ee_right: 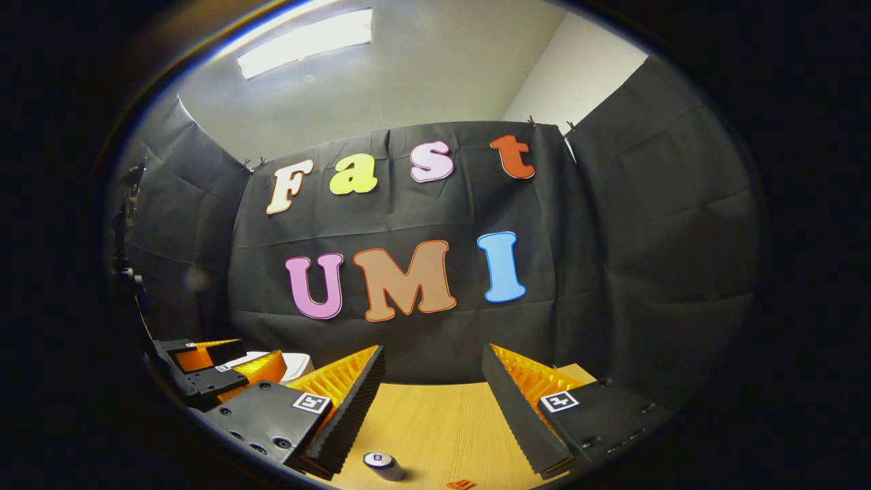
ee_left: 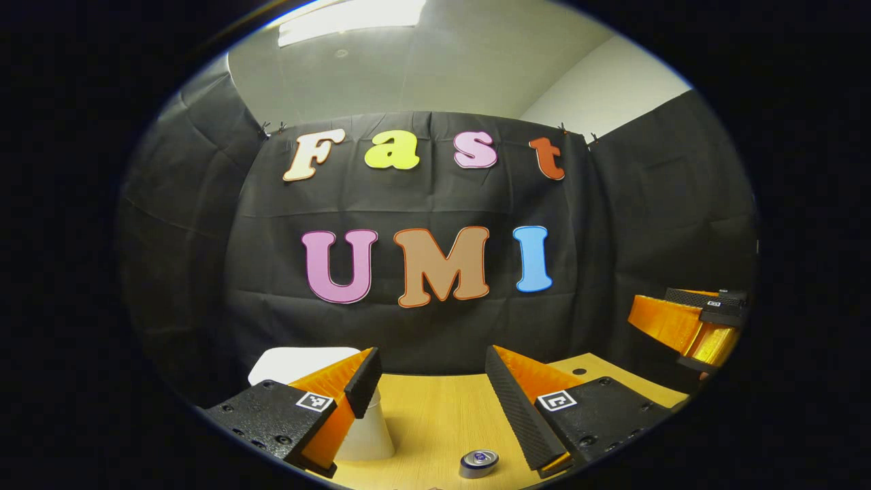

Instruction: Press the lid of the desktop garbage bin to open it, pick up the crumpled paper on the desktop and throw it into the bin, then pick up the pop can on the desktop and drop it into the bin, and finally close the garbage bin lid.

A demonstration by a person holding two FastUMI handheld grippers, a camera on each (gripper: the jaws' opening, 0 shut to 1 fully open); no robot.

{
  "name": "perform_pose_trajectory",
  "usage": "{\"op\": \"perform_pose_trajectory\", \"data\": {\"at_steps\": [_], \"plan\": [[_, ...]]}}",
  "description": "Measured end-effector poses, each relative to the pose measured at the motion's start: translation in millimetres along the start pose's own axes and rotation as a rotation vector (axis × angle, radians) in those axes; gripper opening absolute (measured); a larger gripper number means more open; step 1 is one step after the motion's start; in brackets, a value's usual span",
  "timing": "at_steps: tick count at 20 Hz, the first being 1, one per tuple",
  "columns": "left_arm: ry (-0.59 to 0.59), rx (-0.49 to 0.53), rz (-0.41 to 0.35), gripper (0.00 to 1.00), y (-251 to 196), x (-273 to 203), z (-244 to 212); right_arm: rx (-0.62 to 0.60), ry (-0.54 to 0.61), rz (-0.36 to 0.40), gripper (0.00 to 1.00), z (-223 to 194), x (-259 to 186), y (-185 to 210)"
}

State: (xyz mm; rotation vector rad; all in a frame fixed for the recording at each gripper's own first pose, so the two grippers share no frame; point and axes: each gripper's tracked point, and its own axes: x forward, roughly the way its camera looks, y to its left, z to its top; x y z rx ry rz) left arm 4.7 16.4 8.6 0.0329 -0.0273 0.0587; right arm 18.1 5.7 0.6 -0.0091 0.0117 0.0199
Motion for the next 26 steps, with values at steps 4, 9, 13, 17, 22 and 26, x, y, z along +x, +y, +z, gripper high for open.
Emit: {"op": "perform_pose_trajectory", "data": {"at_steps": [4,9,13,17,22,26], "plan": [[0.0,-0.002,0.009,0.93,2,1,-1,-0.005,0.003,0.004,0.96,-2,0,1],[0.008,-0.008,0.01,0.93,1,2,-5,-0.019,0.019,0.004,0.96,-7,2,1],[0.011,-0.008,0.012,0.93,3,5,-6,-0.016,0.025,0.005,0.96,-9,5,0],[0.011,-0.003,0.018,0.93,5,6,-6,-0.02,0.03,0.012,0.96,-11,9,2],[0.014,-0.001,0.011,0.93,3,10,-6,-0.026,0.042,0.014,0.96,-14,12,1],[0.009,-0.002,0.006,0.93,1,10,-5,-0.024,0.041,0.006,0.96,-12,11,-2]]}}
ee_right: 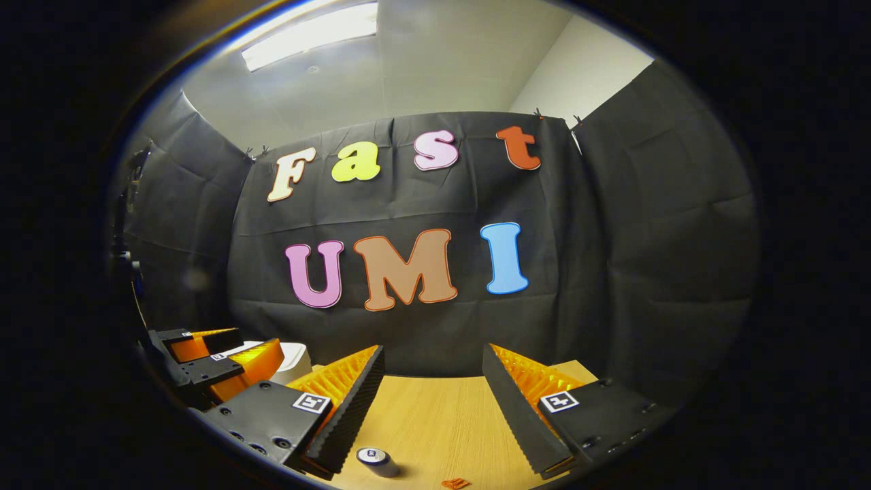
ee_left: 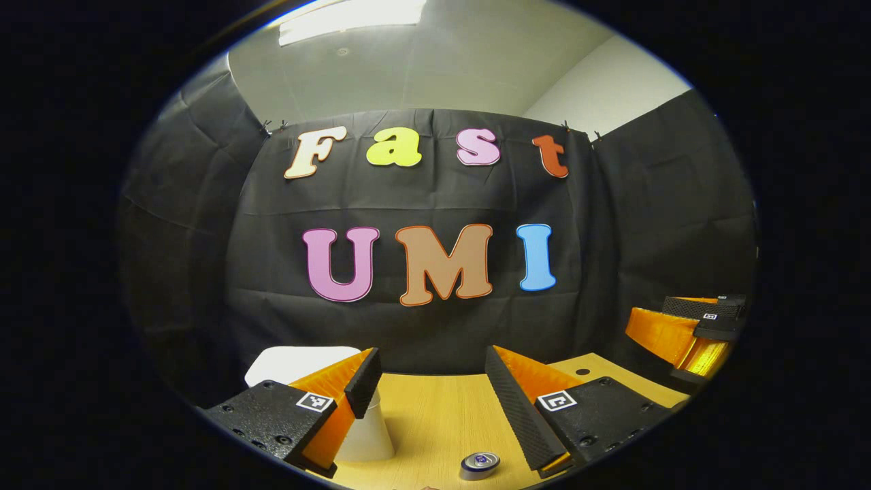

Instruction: Press the lid of the desktop garbage bin to open it, pick up the crumpled paper on the desktop and throw it into the bin, then pick up the pop can on the desktop and drop it into the bin, and finally close the garbage bin lid.

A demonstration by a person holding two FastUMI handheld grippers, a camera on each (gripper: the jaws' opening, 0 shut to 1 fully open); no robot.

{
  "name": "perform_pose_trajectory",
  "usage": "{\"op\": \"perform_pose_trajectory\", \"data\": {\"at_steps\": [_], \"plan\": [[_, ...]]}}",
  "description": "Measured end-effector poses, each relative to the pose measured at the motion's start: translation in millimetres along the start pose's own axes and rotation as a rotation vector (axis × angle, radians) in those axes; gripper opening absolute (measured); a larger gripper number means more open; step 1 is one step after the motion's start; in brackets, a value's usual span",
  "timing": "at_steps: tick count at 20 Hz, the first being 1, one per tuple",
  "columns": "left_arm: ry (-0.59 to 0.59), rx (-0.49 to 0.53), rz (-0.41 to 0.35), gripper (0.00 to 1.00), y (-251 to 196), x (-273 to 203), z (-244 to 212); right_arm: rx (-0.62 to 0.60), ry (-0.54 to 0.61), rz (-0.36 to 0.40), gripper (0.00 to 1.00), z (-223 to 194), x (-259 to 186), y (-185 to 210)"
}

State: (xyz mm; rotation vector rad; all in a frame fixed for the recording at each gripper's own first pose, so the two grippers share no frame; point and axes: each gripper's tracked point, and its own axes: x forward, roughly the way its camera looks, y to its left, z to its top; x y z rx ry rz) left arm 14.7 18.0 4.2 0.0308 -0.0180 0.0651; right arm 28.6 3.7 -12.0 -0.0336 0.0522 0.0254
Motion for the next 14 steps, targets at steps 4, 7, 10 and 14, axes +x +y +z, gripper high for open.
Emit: {"op": "perform_pose_trajectory", "data": {"at_steps": [4,7,10,14], "plan": [[-0.003,-0.002,0.0,0.93,0,-3,2,0.0,-0.008,-0.002,0.96,2,-4,0],[-0.002,-0.005,0.002,0.93,0,-5,1,-0.002,-0.006,-0.002,0.96,-1,-6,-1],[-0.006,-0.006,-0.008,0.93,-3,-7,3,-0.001,-0.005,-0.003,0.96,0,-10,-2],[-0.029,-0.004,-0.017,0.82,-4,-11,11,-0.002,-0.002,-0.003,0.96,-1,-13,-1]]}}
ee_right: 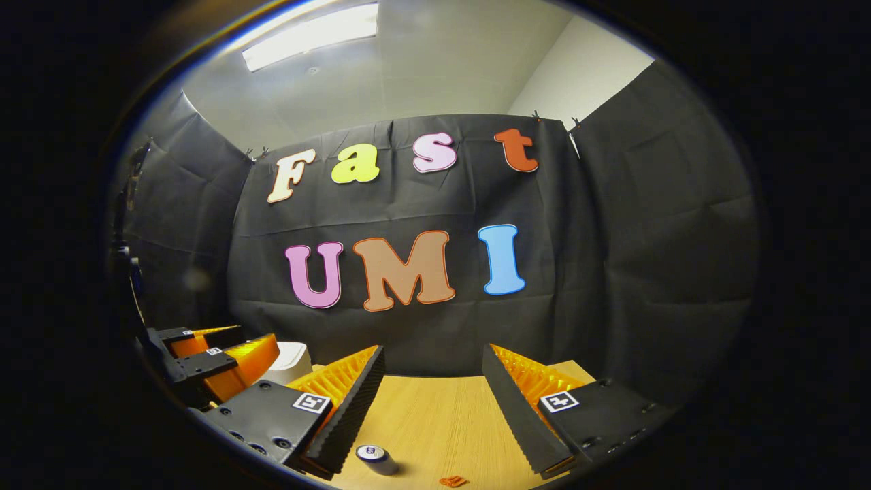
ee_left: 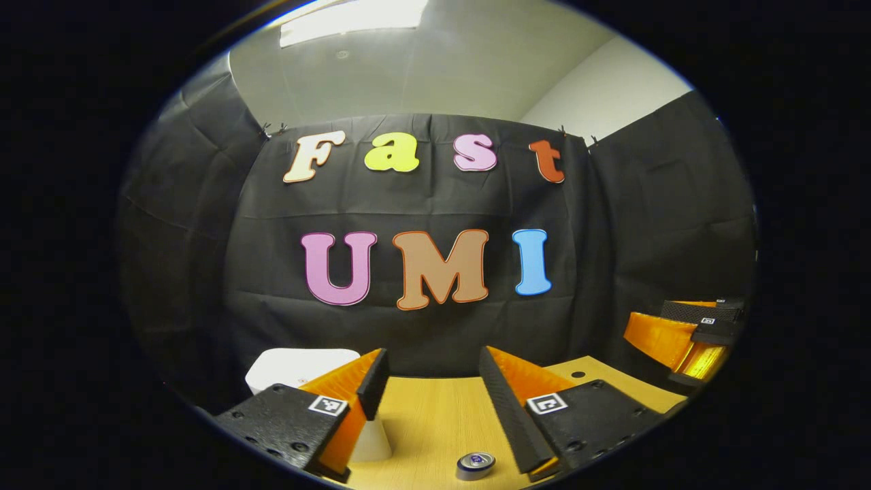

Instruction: Press the lid of the desktop garbage bin to open it, pick up the crumpled paper on the desktop and throw it into the bin, then pick up the pop can on the desktop and drop it into the bin, and finally close the garbage bin lid.

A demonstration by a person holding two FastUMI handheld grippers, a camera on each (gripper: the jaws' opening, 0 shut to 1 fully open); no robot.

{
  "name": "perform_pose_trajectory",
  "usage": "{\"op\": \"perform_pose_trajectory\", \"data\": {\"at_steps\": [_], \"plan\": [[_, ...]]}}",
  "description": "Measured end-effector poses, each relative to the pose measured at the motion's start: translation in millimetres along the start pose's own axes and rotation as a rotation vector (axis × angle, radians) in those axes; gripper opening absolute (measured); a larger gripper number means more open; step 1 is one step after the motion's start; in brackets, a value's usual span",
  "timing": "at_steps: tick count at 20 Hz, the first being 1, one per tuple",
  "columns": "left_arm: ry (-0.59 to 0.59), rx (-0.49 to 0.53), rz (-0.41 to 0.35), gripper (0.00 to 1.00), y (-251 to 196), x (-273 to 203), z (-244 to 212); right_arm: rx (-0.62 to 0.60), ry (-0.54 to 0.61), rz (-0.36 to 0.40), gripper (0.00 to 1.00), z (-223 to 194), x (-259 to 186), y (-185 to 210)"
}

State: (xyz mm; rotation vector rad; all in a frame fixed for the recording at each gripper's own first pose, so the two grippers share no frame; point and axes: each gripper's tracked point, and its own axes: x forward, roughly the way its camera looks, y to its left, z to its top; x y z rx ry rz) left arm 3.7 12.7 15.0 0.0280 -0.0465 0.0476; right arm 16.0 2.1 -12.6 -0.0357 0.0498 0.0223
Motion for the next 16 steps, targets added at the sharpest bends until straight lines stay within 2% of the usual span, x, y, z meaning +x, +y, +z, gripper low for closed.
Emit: {"op": "perform_pose_trajectory", "data": {"at_steps": [3,6,7,10,11,12,13,14,16], "plan": [[-0.005,0.002,-0.008,0.57,-1,-1,-1,-0.004,0.001,0.003,0.96,-2,-2,1],[0.0,0.0,-0.009,0.44,0,-2,-1,-0.007,0.0,0.007,0.96,0,-3,3],[0.002,-0.001,-0.005,0.35,2,-2,-2,-0.008,0.0,0.008,0.96,-2,-3,4],[-0.003,-0.004,0.003,0.24,6,-3,0,-0.01,0.004,0.013,0.96,-2,-4,6],[-0.005,-0.002,0.002,0.18,6,-4,0,-0.01,0.005,0.014,0.96,-3,-4,7],[-0.006,0.003,0.018,0.16,11,-5,1,-0.012,0.003,0.016,0.96,-3,-5,8],[-0.007,0.002,0.021,0.04,15,-4,1,-0.017,0.002,0.017,0.96,-3,-6,8],[-0.003,-0.002,0.017,0.0,15,-3,0,-0.021,0.0,0.017,0.96,-2,-6,9],[0.011,-0.002,0.028,0.0,24,-2,-4,-0.027,-0.003,0.021,0.96,-2,-6,12]]}}
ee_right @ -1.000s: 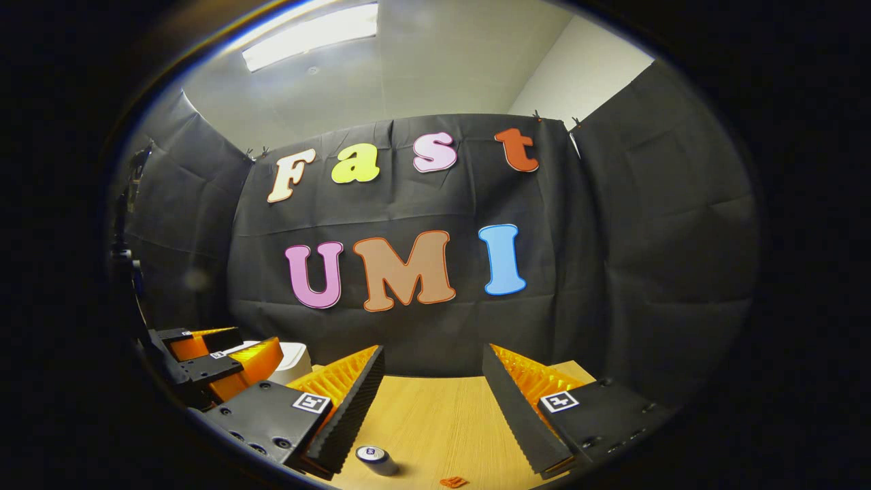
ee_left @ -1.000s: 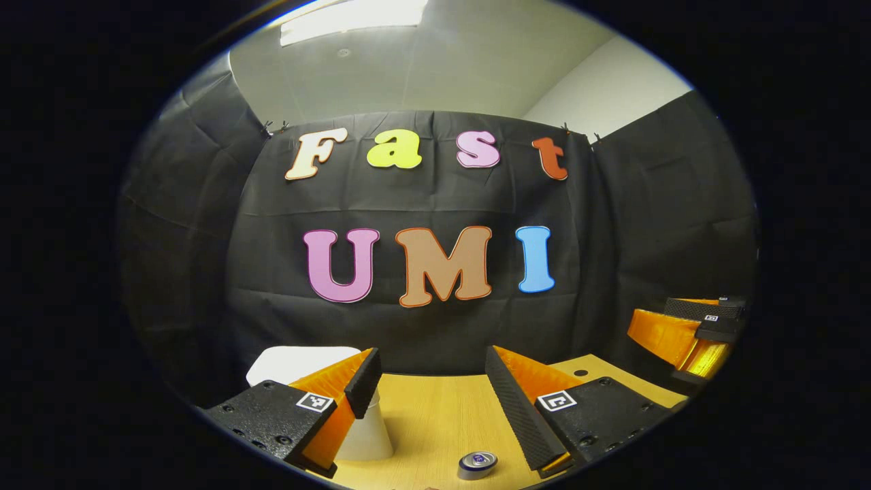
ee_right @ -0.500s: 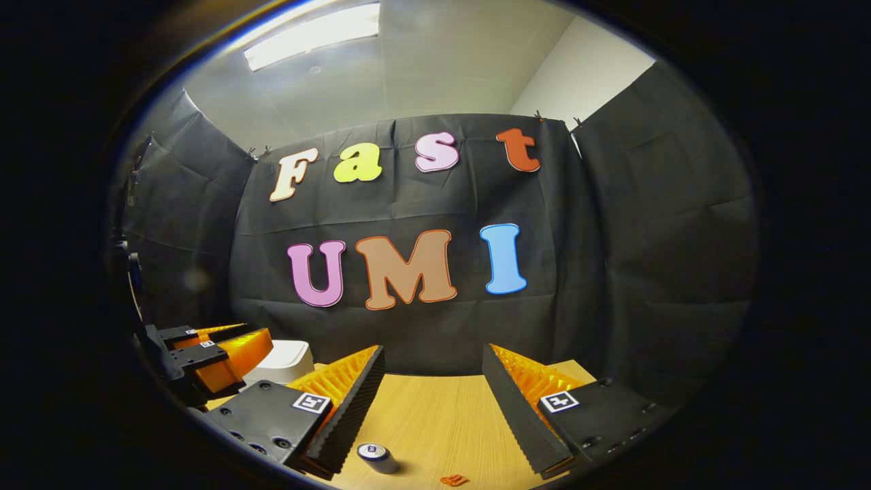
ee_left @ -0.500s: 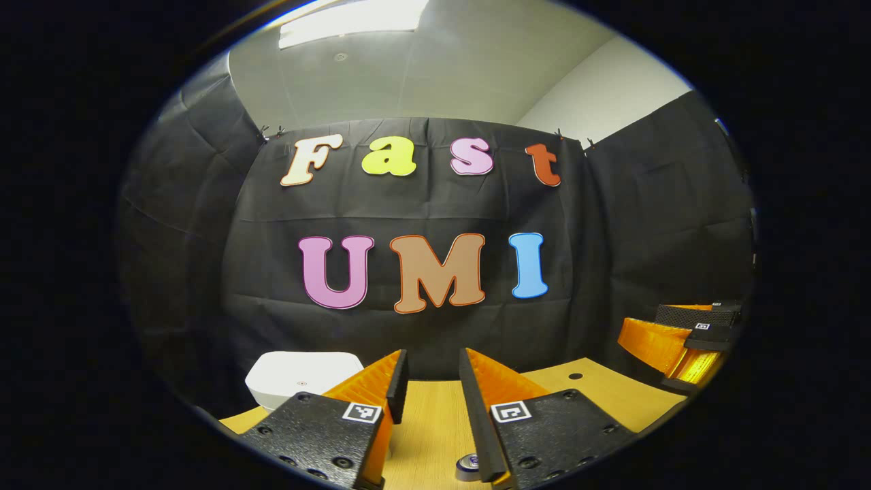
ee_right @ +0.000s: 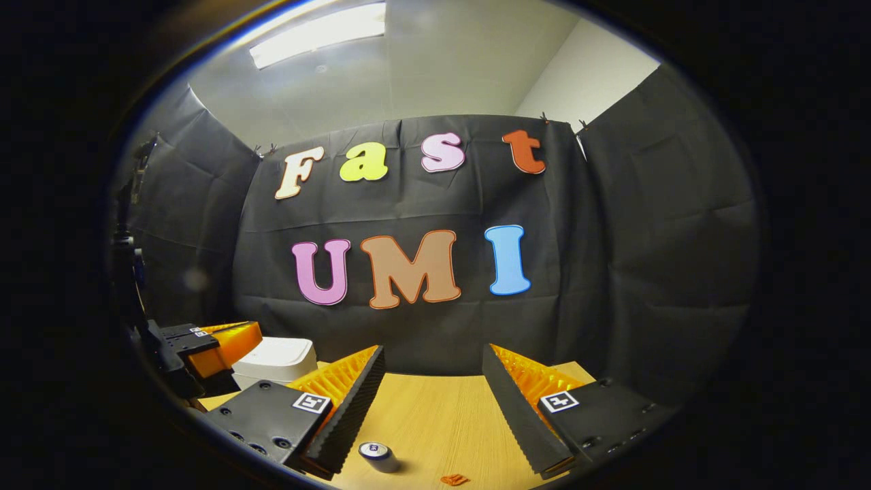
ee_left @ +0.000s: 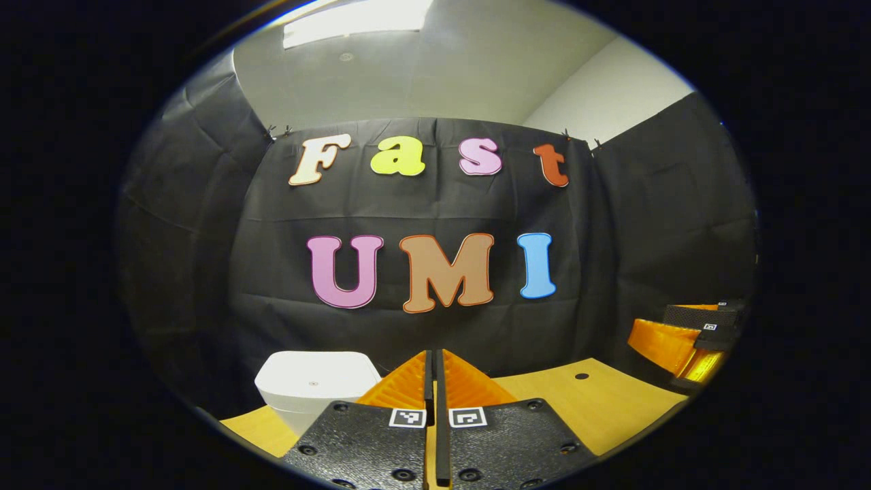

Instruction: Press the lid of the desktop garbage bin to open it, pick up the crumpled paper on the desktop and throw it into the bin, then pick up the pop can on the desktop and drop it into the bin, and finally close the garbage bin lid.

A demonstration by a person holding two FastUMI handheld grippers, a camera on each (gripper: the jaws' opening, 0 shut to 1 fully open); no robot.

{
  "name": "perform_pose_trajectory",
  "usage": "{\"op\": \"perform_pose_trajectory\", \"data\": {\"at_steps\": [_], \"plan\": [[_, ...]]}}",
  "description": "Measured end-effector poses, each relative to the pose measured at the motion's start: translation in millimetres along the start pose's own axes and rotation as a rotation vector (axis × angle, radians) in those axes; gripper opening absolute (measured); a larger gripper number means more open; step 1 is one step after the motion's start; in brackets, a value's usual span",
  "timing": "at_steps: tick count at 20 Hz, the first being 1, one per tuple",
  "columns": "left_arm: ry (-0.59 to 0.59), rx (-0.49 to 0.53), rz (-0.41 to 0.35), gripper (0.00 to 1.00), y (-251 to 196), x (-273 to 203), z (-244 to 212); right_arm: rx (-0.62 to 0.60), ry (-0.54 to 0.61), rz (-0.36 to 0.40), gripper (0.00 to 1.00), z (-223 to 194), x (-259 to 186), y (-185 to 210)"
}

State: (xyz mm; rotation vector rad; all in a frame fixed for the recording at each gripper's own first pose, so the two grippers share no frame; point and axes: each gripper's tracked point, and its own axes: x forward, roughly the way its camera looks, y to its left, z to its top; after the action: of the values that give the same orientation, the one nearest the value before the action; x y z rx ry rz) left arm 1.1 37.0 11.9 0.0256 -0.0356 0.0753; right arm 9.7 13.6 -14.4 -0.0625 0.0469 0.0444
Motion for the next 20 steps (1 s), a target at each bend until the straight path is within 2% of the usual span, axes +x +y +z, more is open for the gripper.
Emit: {"op": "perform_pose_trajectory", "data": {"at_steps": [3,8,13,20], "plan": [[0.036,0.012,0.039,0.0,21,6,-9,-0.008,0.001,0.0,0.96,-2,-2,2],[0.051,0.022,0.159,0.0,79,32,-15,-0.003,0.012,-0.015,0.96,-6,-1,-2],[0.135,0.004,0.273,0.0,138,63,-49,-0.006,0.028,-0.036,0.96,-10,-2,-7],[0.296,-0.007,0.314,0.0,171,84,-113,-0.019,0.073,-0.058,0.96,-24,-4,-16]]}}
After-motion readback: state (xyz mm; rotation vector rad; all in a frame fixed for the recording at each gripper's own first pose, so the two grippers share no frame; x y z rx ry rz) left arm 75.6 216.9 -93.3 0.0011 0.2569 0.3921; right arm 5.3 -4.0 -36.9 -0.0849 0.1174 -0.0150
